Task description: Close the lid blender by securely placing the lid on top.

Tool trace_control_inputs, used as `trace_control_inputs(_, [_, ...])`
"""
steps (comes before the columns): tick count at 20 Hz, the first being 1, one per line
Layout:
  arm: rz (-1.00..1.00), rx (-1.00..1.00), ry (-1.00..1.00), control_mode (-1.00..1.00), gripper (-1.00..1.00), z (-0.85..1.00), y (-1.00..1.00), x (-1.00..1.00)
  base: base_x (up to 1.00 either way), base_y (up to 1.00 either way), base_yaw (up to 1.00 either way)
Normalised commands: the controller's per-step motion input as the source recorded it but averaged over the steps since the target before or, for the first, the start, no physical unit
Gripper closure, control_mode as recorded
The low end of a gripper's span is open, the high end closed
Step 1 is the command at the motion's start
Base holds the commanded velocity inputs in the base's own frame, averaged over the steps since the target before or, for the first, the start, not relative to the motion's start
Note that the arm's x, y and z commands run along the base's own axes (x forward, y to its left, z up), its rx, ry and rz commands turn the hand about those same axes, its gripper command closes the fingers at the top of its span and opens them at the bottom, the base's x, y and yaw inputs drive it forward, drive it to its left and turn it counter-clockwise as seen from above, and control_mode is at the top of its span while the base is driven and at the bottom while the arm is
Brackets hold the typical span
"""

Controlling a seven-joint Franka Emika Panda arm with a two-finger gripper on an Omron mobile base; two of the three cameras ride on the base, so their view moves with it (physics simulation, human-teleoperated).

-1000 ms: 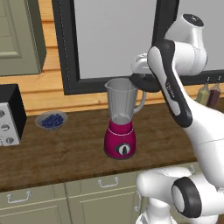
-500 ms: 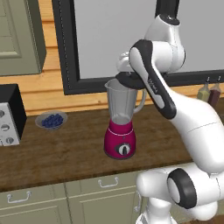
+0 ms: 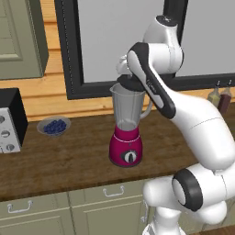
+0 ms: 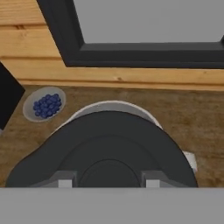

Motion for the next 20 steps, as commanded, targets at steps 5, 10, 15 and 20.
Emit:
trace_control_inputs(5, [0.0, -0.03, 0.0, -1.0, 1.0, -0.09, 0.0, 0.19, 0.0, 0.0, 0.0])
trace_control_inputs(10, [0.0, -0.03, 0.0, -1.0, 1.0, -0.16, 0.02, 0.05, 0.0, 0.0, 0.0])
trace_control_inputs(15, [0.0, -0.03, 0.0, -1.0, 1.0, -0.07, 0.09, 0.05, 0.0, 0.0, 0.0])
trace_control_inputs(20, [0.0, -0.02, 0.01, -1.0, 1.0, -0.03, 0.12, 0.08, 0.0, 0.0, 0.0])
